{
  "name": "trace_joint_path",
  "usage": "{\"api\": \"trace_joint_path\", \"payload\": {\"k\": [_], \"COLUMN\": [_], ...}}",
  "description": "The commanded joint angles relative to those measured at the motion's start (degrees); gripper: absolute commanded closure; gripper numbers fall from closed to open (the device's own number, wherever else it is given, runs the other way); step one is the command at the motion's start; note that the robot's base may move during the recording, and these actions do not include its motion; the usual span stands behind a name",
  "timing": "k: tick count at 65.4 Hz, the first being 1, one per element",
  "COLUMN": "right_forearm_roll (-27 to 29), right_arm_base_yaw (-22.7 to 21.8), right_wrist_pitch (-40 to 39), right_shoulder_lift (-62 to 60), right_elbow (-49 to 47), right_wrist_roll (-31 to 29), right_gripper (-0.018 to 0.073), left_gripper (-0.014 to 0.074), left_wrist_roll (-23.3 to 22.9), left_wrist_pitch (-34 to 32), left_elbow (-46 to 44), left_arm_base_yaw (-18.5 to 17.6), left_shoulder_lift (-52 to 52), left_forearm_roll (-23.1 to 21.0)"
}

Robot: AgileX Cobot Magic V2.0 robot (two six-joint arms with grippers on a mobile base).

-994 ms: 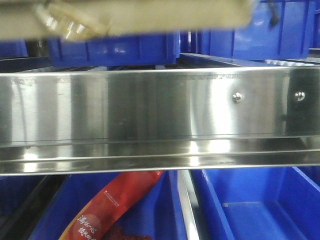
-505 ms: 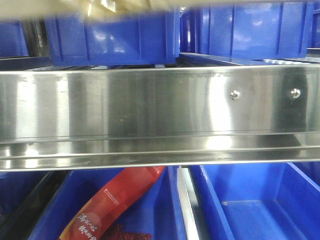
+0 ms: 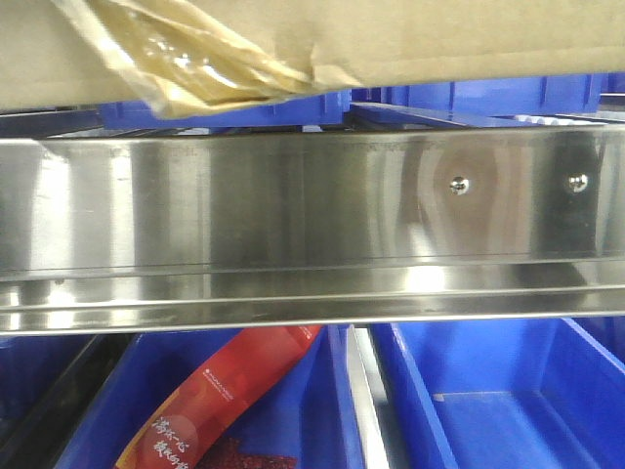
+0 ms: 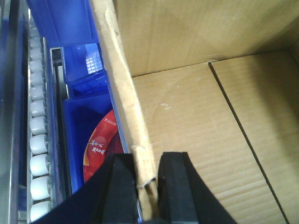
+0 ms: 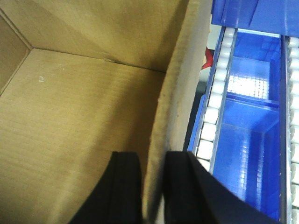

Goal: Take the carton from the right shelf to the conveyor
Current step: 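Hold the box with both grippers and pull it back from the shelf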

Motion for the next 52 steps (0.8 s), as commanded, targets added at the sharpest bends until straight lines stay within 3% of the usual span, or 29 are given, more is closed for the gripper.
{"api": "trace_joint_path", "payload": {"k": [1, 52], "right_forearm_roll": [-1.34, -1.34], "right_arm_base_yaw": [-0.22, -0.22], "right_wrist_pitch": [-2.04, -3.95], "right_shoulder_lift": [-1.19, -1.19], "right_elbow": [-0.40, -0.40], "right_wrist_roll": [-1.40, -1.40], "right_gripper": [0.0629, 0.0629], "left_gripper": [0.0605, 0.0605], "left_wrist_roll": [0.76, 0.76], "left_wrist_pitch": [-0.56, -0.56], "left_elbow": [-0.09, -0.09], "left_arm_base_yaw": [-0.05, -0.05], "left_shoulder_lift": [-0.97, -0.97], "left_forearm_roll": [2.94, 3.32]}}
